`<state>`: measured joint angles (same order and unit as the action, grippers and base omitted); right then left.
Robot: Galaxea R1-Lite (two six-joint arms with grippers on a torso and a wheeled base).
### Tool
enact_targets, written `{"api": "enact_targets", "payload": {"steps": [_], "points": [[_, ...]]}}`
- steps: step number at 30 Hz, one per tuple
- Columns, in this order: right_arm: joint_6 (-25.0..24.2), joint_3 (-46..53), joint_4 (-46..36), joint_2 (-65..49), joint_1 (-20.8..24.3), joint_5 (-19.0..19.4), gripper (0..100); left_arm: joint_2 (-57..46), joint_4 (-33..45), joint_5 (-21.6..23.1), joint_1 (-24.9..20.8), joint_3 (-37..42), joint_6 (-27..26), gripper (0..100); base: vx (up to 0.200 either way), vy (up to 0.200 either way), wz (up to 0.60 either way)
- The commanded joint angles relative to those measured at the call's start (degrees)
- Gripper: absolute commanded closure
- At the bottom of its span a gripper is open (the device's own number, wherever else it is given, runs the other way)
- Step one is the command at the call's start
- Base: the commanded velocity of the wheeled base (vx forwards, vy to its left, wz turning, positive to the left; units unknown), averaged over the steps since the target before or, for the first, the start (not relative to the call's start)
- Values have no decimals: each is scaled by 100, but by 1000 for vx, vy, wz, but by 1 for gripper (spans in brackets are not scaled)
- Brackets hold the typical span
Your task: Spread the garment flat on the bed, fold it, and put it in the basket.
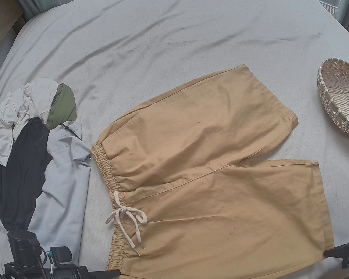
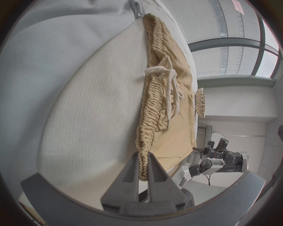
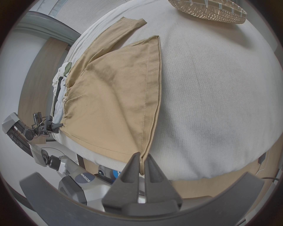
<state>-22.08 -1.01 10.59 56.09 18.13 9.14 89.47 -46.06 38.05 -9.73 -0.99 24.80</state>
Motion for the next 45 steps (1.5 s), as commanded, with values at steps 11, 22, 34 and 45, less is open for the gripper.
{"api": "enact_targets", "payload": {"steps": [11,22,34,45], "points": [[-7,-1542,30,-898,-336,17,100,-641,-721,45,41,-552,219,100,0,0,0],[-69,-2993,197,-133,-459,53,100,-808,-1846,-491,-56,-1369,1168,100,0,0,0],[-60,-4047,786,948,-573,53,100,-984,-1942,-729,-64,-1773,1599,100,0,0,0],[-69,-4680,945,1493,-626,53,100,-957,-1907,-852,-82,-1861,1599,100,0,0,0]]}}
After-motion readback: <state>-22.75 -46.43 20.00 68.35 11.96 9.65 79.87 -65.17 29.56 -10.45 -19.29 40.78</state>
